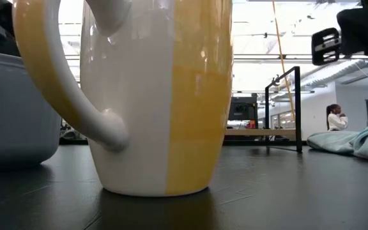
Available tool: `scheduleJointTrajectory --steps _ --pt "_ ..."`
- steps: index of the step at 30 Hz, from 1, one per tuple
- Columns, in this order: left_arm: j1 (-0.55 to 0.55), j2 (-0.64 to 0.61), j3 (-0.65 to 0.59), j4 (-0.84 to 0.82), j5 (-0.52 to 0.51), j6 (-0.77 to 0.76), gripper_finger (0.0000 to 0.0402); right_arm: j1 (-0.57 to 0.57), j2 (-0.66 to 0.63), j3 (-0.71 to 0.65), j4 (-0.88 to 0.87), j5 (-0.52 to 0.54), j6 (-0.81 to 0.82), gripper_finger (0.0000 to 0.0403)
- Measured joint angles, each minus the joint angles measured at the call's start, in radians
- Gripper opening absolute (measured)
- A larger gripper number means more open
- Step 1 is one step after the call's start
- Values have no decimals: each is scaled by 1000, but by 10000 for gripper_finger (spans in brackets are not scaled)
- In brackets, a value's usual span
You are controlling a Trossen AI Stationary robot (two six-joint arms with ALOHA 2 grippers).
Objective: Stack small to large cups/mugs on shelf
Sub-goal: Put the gray mug on the shelf
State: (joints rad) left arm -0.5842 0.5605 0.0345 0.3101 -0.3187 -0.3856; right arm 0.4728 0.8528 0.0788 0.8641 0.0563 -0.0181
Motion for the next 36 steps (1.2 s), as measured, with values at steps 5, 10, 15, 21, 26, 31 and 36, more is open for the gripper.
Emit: scheduleJointTrajectory --steps 5,10,15,21,26,31,36 --pt "-1 43 36 4 0 -36 97 0 -60 -49 11 25 6 0" --pt "-1 142 106 2 9 -42 98 -2 -69 -60 -3 27 10 0" --pt "-1 281 192 -36 62 -80 100 -2 -69 -61 -10 27 10 0" --pt "-1 442 339 -158 146 -126 138 -2 -69 -63 -16 27 17 0" --pt "10 524 499 -424 145 -194 193 -2 -69 -64 -30 27 33 0" --pt "37 557 599 -558 140 -219 249 -2 -69 -64 -40 25 35 0" --pt "62 558 629 -627 156 -220 282 -2 -69 -64 -47 23 44 0"
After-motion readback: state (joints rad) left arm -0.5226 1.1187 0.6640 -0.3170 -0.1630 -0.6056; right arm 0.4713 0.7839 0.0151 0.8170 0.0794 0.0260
